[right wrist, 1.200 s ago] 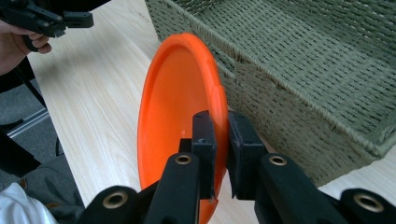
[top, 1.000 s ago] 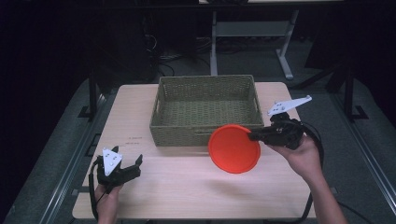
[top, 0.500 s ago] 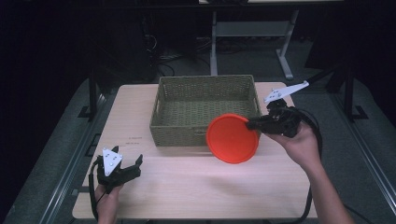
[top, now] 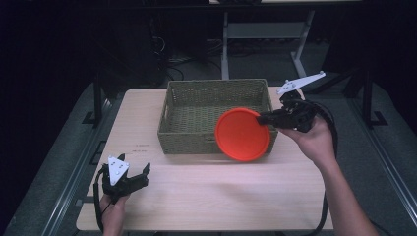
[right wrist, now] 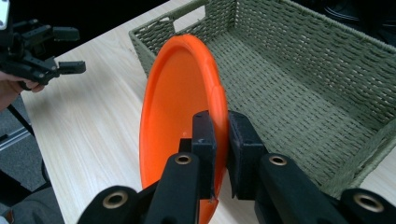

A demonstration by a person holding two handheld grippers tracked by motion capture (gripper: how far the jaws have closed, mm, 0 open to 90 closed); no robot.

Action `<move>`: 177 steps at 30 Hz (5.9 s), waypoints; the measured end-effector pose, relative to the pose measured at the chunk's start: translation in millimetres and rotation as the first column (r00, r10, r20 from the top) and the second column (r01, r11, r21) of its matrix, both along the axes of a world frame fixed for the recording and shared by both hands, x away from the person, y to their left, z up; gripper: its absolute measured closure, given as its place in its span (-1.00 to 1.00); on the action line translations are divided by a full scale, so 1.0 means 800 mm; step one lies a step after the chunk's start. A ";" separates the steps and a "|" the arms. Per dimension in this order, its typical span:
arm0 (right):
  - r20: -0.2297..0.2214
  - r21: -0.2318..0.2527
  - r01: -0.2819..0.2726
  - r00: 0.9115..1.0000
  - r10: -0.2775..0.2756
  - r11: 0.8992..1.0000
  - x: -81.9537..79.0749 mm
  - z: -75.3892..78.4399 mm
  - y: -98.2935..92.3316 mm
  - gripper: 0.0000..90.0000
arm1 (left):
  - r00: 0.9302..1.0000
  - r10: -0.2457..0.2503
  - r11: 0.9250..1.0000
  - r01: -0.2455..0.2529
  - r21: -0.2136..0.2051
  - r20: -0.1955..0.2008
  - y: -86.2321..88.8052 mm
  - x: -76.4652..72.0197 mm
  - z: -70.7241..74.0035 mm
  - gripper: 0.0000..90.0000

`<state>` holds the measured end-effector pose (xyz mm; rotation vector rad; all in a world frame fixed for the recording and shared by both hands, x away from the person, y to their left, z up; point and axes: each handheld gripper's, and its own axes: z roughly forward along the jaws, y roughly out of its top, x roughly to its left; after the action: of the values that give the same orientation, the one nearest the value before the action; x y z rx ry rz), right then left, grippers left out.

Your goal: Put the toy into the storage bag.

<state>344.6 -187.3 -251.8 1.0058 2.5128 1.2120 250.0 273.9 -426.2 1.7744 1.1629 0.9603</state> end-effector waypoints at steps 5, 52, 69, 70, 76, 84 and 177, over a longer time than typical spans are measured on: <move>-0.004 0.005 0.007 1.000 -0.007 1.000 0.009 0.006 0.000 0.83 | 1.000 -0.003 1.000 0.003 0.003 0.004 0.000 0.000 0.000 -0.72; -0.051 -0.020 0.161 0.985 -0.162 0.987 0.122 0.003 0.015 0.82 | 1.000 -0.007 1.000 0.007 -0.001 -0.006 -0.002 0.000 0.000 -0.72; -0.087 -0.034 0.192 0.977 -0.194 0.981 0.152 -0.026 0.026 0.82 | 1.000 -0.004 1.000 0.004 -0.005 -0.001 0.000 0.000 -0.001 -0.72; -0.090 -0.039 0.193 0.977 -0.195 0.980 0.154 -0.030 0.028 0.82 | 1.000 -0.002 1.000 0.002 -0.008 -0.001 0.000 0.001 -0.001 -0.72; -0.108 -0.042 0.196 0.974 -0.200 0.980 0.162 -0.043 0.031 0.82 | 1.000 -0.005 1.000 0.005 -0.008 -0.001 -0.001 0.001 -0.001 -0.72; -0.131 -0.053 0.197 0.971 -0.202 0.979 0.169 -0.057 0.038 0.82 | 1.000 -0.004 1.000 0.004 -0.009 0.000 -0.001 0.001 -0.001 -0.72; -0.326 -0.153 0.245 0.902 -0.283 0.957 0.198 -0.142 0.036 0.06 | 1.000 0.020 1.000 -0.021 -0.018 -0.009 0.005 -0.004 0.001 -0.72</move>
<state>503.3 -158.8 -365.2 1.5896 2.5375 0.8724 246.5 277.8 -425.6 1.7574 1.1936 0.9524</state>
